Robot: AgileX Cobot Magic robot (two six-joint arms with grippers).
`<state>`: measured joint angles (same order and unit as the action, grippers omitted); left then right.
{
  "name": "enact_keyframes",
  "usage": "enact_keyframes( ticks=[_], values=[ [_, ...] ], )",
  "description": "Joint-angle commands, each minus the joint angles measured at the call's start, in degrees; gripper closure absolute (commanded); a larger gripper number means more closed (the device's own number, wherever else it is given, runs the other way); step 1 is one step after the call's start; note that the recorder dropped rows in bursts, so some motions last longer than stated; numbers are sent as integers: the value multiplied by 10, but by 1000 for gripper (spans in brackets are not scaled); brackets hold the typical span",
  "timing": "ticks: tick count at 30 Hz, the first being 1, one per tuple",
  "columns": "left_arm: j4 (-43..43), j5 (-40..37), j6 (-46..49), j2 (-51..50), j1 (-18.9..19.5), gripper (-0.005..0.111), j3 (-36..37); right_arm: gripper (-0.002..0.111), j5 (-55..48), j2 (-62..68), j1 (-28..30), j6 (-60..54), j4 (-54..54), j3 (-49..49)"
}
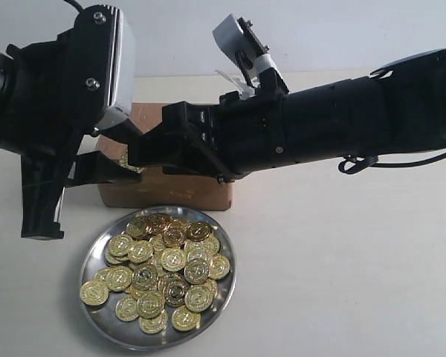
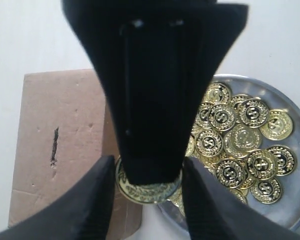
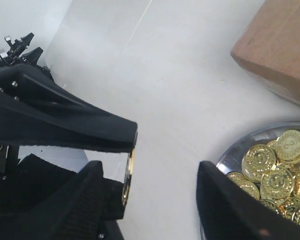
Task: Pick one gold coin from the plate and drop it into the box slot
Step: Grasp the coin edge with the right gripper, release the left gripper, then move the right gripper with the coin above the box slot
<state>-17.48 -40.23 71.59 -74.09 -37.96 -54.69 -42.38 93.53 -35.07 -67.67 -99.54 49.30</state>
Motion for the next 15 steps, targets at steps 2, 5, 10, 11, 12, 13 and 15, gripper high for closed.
enact_keyframes(
  ticks=[2, 5, 10, 11, 12, 13, 15],
  values=[
    [-23, 13, 6, 4, 1, 80, 0, 54, -6, -1, -2, -6, -4, 4],
    [-38, 15, 18, 4, 0, 80, 0, 56, -6, -1, -2, -6, -4, 4],
    [-44, 16, 23, 1, -6, 80, 0, 73, -6, -1, -2, -6, -4, 14],
    [-42, 16, 28, 1, -7, 80, 0, 79, -6, -1, -2, -6, -4, 18],
    [-41, 16, 30, -1, -7, 80, 0, 86, -6, -2, -2, -6, -4, 22],
    [-41, 16, 30, -1, -7, 80, 0, 92, -8, -2, -2, -6, -4, 26],
    [-40, 19, 30, -2, -7, 80, 0, 107, -10, -2, -2, 1, -4, 31]
  ],
)
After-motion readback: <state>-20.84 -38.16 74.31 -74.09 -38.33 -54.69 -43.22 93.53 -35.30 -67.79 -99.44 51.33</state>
